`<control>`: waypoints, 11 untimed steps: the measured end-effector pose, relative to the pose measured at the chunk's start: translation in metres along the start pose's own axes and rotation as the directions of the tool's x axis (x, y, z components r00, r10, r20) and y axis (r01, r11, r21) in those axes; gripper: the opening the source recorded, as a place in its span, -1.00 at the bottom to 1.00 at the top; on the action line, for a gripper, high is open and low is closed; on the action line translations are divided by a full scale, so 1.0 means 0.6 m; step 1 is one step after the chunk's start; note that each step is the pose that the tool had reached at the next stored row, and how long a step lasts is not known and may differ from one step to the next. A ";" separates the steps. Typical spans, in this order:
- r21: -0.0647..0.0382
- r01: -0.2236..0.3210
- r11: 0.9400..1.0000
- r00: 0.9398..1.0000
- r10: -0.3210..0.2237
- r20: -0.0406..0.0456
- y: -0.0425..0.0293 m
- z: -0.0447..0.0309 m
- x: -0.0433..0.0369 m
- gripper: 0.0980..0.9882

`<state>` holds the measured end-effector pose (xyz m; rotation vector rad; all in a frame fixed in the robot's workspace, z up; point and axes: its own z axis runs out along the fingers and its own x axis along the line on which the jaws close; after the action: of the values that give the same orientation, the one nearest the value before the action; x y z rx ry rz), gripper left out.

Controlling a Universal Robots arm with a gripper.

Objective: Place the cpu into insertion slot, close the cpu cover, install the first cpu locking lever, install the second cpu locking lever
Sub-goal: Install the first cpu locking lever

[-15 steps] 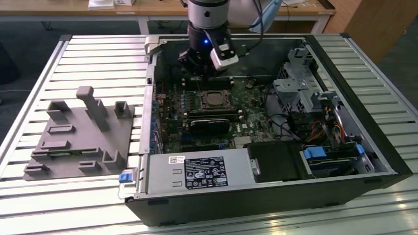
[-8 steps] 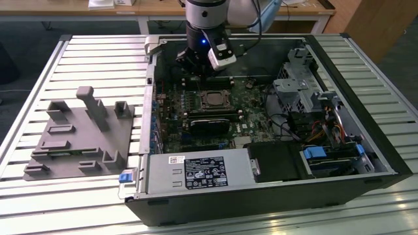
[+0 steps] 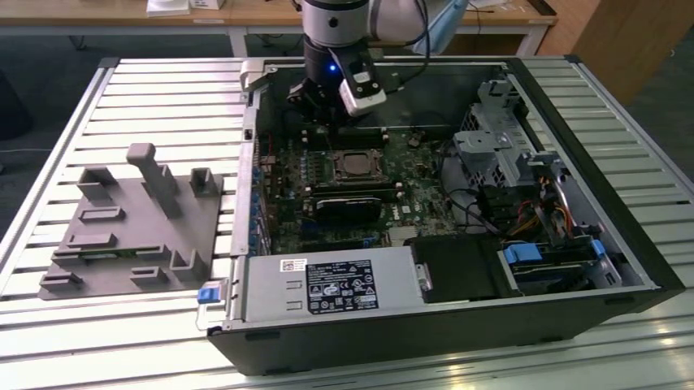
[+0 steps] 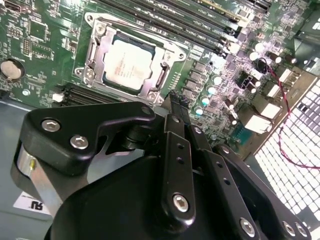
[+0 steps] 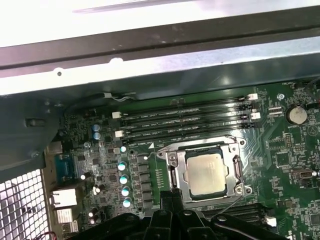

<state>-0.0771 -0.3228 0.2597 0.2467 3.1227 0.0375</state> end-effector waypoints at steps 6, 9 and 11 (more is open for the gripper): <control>0.000 0.000 1.000 1.000 0.000 0.000 0.004 0.002 0.016 -0.98; 0.000 0.000 1.000 1.000 0.000 0.000 0.008 0.003 0.026 -0.98; 0.000 0.000 1.000 1.000 0.000 0.000 0.011 0.004 0.031 -0.98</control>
<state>-0.0943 -0.3131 0.2573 0.2463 3.1228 0.0375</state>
